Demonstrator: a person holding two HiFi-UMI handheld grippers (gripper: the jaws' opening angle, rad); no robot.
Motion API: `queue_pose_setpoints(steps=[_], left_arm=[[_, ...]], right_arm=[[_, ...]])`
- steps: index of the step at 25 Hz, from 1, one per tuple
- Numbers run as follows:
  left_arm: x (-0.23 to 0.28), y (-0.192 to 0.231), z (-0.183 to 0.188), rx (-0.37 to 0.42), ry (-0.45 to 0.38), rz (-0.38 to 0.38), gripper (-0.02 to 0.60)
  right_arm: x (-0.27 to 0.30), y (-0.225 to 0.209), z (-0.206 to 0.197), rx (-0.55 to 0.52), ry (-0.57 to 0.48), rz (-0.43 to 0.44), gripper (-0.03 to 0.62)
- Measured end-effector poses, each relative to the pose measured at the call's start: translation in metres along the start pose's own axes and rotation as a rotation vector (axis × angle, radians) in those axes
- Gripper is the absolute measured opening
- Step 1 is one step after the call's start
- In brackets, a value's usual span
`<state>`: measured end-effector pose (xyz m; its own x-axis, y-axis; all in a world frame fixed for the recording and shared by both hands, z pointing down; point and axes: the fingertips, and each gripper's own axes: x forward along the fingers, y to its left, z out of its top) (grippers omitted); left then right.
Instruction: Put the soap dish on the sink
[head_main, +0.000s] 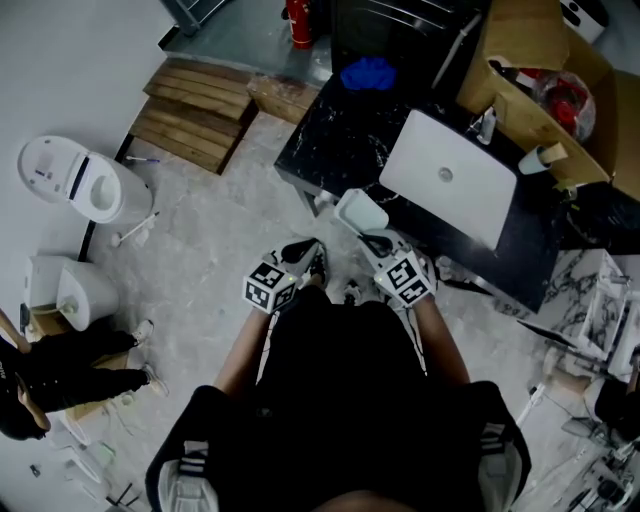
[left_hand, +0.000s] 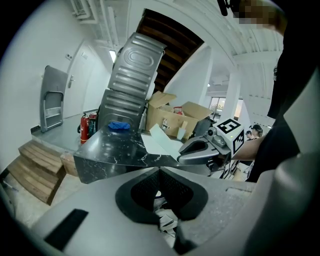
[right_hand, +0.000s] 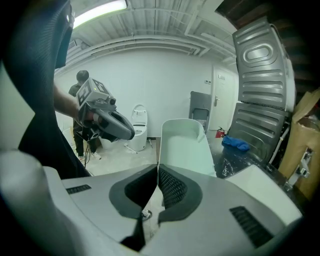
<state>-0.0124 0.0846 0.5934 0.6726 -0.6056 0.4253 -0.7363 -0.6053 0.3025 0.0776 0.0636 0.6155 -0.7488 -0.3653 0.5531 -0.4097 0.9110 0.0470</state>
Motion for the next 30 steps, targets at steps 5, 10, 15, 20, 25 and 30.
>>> queue_pose_setpoints(steps=[5, 10, 15, 20, 25, 30], left_arm=[[0.01, 0.01, 0.011, 0.003, 0.004, -0.022, 0.0], [0.021, 0.019, 0.021, 0.007, 0.02, -0.059, 0.0], [0.034, 0.035, 0.033, 0.023, 0.03, -0.09, 0.0], [0.045, 0.051, 0.044, 0.035, 0.035, -0.115, 0.0], [0.052, 0.067, 0.049, 0.04, 0.044, -0.137, 0.0], [0.059, 0.083, 0.053, 0.045, 0.054, -0.154, 0.0]], right_arm=[[0.006, -0.014, 0.002, 0.013, 0.006, -0.018, 0.002], [0.013, -0.035, 0.007, 0.026, 0.011, -0.062, 0.002], [0.021, -0.055, 0.013, 0.019, 0.015, -0.092, 0.002], [0.033, -0.066, 0.014, 0.034, 0.03, -0.105, 0.002], [0.046, -0.074, 0.017, 0.041, 0.039, -0.121, 0.002], [0.059, -0.084, 0.018, 0.042, 0.054, -0.137, 0.002]])
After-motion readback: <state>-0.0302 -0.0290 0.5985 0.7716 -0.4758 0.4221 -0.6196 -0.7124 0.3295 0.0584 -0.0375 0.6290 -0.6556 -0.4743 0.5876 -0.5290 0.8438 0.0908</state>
